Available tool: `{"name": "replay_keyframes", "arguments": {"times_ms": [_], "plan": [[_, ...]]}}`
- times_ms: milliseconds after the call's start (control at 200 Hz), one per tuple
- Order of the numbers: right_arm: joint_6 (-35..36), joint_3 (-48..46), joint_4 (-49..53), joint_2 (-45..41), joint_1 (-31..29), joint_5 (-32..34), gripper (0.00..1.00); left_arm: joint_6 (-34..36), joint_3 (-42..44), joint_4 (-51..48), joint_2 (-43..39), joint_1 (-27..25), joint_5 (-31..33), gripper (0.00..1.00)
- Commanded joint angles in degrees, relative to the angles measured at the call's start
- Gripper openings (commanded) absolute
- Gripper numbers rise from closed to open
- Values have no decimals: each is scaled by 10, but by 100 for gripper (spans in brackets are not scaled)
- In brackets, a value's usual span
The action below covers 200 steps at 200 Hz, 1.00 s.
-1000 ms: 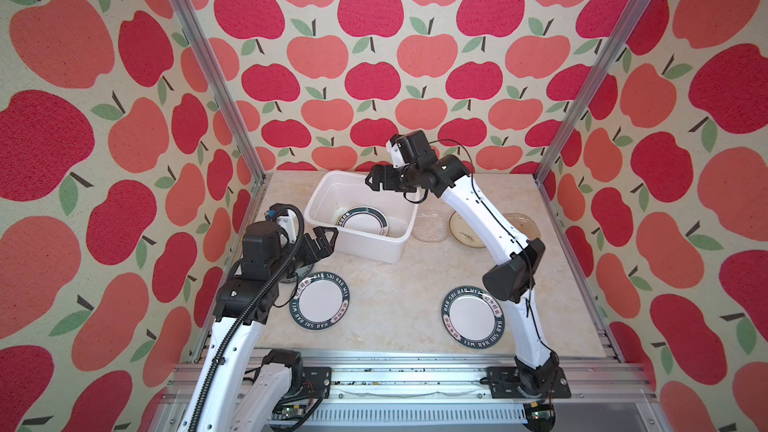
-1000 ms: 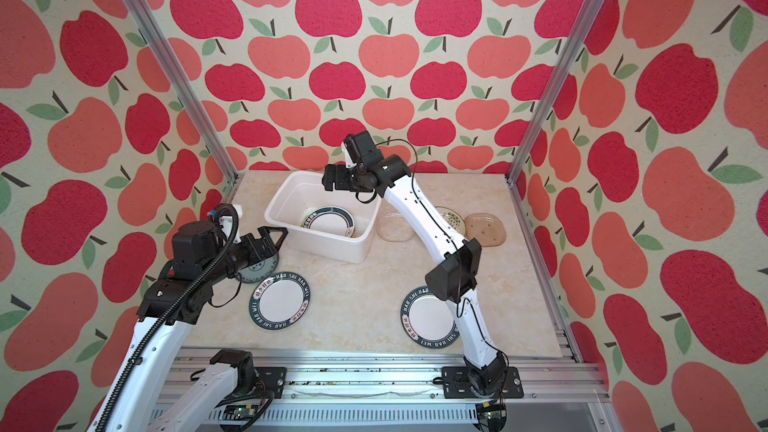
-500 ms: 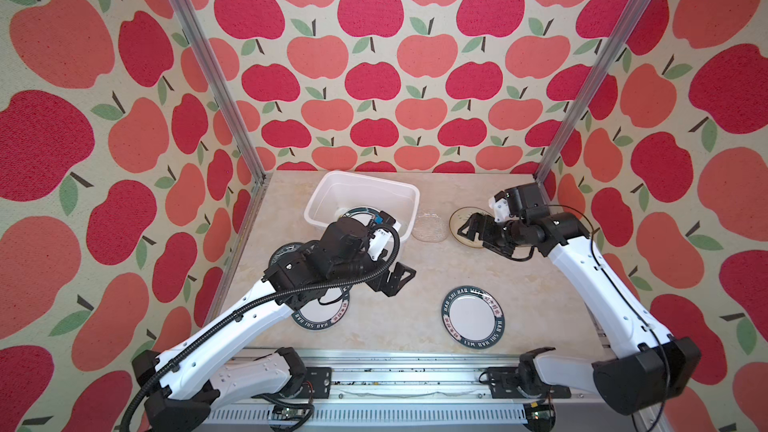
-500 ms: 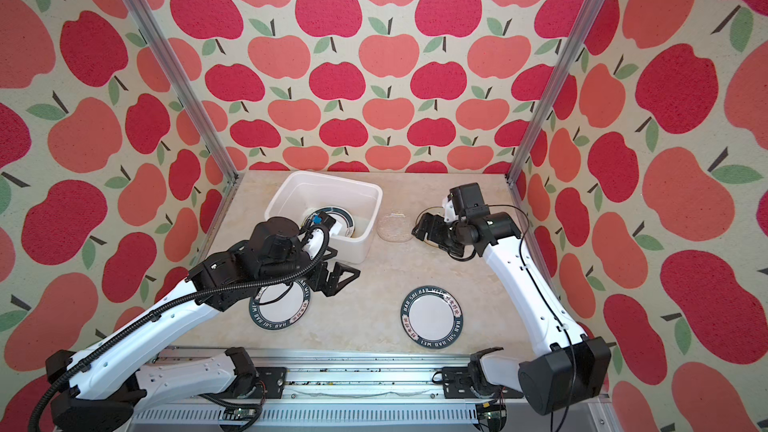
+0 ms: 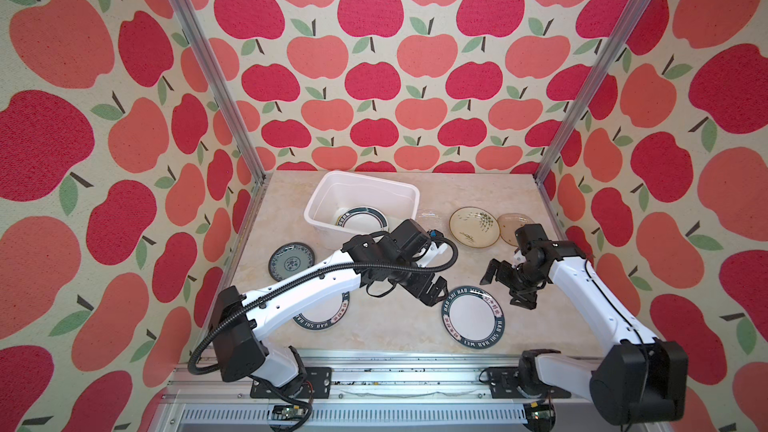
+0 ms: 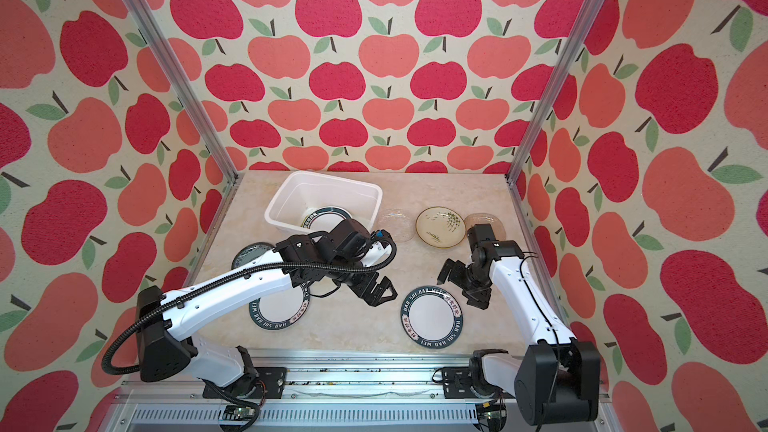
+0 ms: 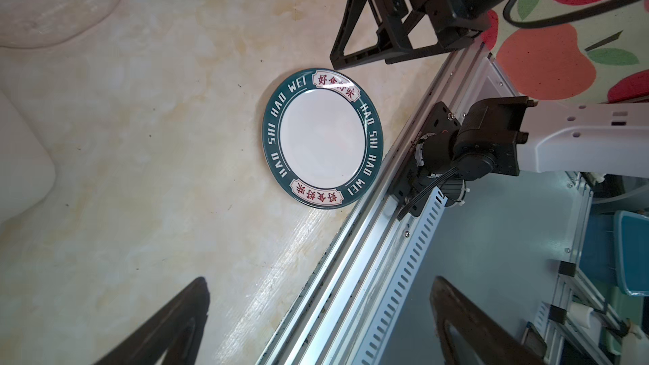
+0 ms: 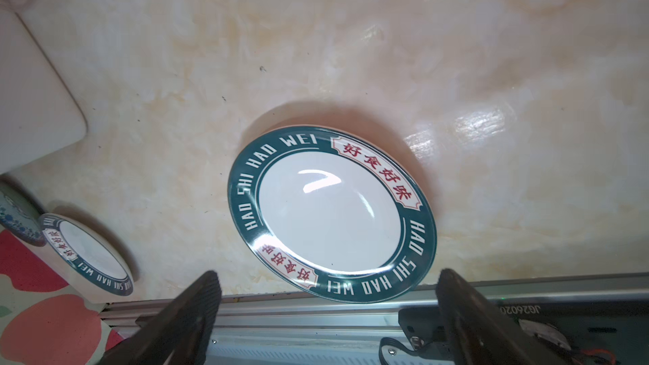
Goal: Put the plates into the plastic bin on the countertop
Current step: 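Move both grippers to the green-rimmed plate nearest the right arm, then grip the green-rimmed plate rim with both grippers and tilt it up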
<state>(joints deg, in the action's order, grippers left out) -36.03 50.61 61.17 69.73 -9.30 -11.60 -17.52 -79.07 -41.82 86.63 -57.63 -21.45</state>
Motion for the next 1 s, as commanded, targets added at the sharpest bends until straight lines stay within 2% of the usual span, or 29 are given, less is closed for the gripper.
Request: {"name": "replay_keyframes", "arguments": {"times_ms": [0,120,250,465,630,775,996], "plan": [[-8,-31,2,20,3,13,99,-79,-22,-27,27,-1,-60,99],[-5,-57,-3,32,3,14,99,-112,-46,-60,76,5,-81,100],[-13,-78,-13,24,3,5,99,-156,-53,-32,130,8,-138,100],[-33,-121,-56,13,3,-37,99,-137,-143,-86,254,5,-169,99],[-39,-142,-79,7,3,-51,99,-118,-218,-134,322,15,-153,99],[-40,-142,-100,18,5,-65,99,-119,-247,-139,360,29,-139,99],[-44,-145,-123,21,5,-87,99,-124,-276,-135,406,43,-158,100]]}}
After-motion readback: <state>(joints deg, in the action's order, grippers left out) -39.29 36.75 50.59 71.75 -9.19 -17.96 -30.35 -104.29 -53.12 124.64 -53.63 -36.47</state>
